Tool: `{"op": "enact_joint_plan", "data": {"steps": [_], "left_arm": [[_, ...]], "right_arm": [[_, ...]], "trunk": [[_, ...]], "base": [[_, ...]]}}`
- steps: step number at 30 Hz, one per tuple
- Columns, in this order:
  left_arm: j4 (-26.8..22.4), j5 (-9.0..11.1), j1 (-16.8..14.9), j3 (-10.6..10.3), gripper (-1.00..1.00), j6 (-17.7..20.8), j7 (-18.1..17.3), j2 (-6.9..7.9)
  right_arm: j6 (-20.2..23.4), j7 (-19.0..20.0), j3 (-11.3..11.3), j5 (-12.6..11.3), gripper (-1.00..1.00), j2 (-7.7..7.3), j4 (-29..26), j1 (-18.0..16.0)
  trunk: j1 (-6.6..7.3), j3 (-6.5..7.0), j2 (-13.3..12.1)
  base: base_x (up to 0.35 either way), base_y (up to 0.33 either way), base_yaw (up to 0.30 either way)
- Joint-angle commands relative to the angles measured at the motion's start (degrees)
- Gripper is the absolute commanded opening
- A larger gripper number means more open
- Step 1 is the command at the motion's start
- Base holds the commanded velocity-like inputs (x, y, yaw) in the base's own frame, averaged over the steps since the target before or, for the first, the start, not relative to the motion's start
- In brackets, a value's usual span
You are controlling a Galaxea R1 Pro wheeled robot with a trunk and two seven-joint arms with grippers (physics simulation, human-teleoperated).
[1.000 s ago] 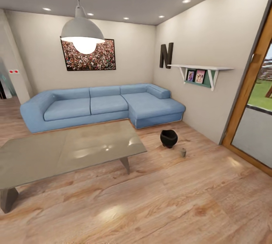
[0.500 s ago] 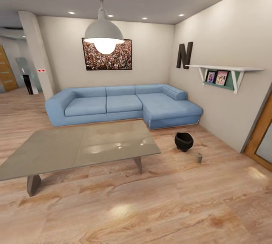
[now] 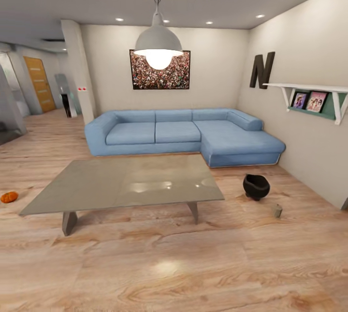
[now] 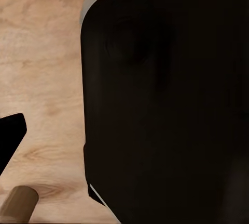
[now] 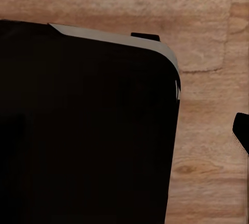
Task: Place each of the two pumpkins and all three candles from the living room inside a cabinet in the living room (use any cabinet), then make sure every cabinet is closed, and position the cauldron so it is next to a table in the living room.
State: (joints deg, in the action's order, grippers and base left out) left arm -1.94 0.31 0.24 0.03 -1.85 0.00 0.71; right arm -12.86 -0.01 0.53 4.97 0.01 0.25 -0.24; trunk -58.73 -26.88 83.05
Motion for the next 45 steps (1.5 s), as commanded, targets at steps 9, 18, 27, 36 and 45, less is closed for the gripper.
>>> {"op": "enact_joint_plan", "data": {"steps": [9,18,27,36,45], "left_arm": [[-0.1,0.0,0.0,0.0,1.0,-0.1,0.0,0.01],[-0.1,0.0,0.0,0.0,1.0,-0.1,0.0,-0.01],[-0.1,0.0,0.0,0.0,1.0,-0.1,0.0,0.0],[-0.1,0.0,0.0,0.0,1.0,-0.1,0.0,0.0],[-0.1,0.0,0.0,0.0,1.0,-0.1,0.0,0.0]], "right_arm": [[-0.4,-0.1,0.0,0.5,1.0,-0.01,0.1,0.0],[-1.4,-0.1,0.0,0.5,1.0,0.05,0.3,0.0],[-1.4,-0.1,0.0,0.6,1.0,0.01,0.4,0.0],[-1.5,-0.1,0.0,1.3,1.0,0.04,0.4,0.0],[-1.5,-0.1,0.0,1.3,1.0,0.05,0.5,0.0]], "trunk": [[0.0,-0.04,0.0],[0.0,-0.04,0.0],[0.0,-0.04,0.0],[0.0,-0.04,0.0],[0.0,-0.04,0.0]], "base": [[0.0,0.0,0.272],[0.0,0.0,0.272],[0.0,0.0,0.272],[0.0,0.0,0.272],[0.0,0.0,0.271]]}}
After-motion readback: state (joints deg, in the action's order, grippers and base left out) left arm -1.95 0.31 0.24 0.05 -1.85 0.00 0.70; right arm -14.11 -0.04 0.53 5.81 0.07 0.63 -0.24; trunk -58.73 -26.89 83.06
